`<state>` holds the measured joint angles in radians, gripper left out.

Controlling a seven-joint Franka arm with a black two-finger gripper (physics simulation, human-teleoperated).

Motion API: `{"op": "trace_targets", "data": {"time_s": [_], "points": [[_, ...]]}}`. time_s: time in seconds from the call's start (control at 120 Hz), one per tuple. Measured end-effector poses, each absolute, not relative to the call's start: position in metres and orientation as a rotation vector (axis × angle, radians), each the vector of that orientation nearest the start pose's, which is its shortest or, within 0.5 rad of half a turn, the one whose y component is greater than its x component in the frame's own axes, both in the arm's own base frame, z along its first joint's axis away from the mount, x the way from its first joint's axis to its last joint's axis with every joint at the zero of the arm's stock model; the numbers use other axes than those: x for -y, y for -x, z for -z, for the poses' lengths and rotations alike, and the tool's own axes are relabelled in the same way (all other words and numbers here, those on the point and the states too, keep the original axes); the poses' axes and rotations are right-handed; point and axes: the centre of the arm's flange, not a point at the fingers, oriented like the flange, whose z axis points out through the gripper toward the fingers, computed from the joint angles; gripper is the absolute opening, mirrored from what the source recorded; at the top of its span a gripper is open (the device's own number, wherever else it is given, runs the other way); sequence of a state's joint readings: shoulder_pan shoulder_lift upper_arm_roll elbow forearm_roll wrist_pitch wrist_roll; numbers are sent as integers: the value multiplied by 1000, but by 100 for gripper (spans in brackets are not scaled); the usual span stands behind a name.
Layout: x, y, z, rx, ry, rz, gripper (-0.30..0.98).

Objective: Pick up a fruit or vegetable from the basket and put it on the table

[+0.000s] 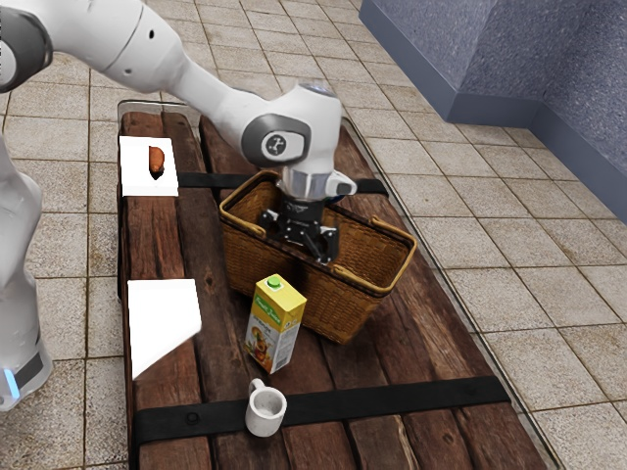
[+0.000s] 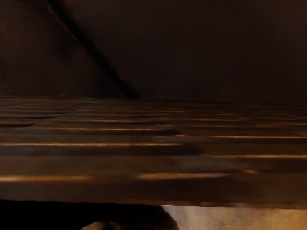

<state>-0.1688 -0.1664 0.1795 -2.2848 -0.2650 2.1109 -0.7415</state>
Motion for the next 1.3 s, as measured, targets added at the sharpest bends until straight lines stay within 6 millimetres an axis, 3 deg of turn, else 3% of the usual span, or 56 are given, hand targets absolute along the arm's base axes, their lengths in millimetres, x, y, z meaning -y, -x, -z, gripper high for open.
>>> {"op": "trace_targets", "data": {"time_s": [0.2,0.55,0.65,0.817,1.092,1.3], "points": [[8,-492,-419,1592,2949,-142,66],[11,-495,-418,1760,2846,-124,40],[11,-495,-417,1785,2827,-118,44],[12,-491,-414,1677,2888,-50,51],[16,-486,-413,1600,2963,-56,51],[16,-486,-413,1604,2964,-58,29]]}}
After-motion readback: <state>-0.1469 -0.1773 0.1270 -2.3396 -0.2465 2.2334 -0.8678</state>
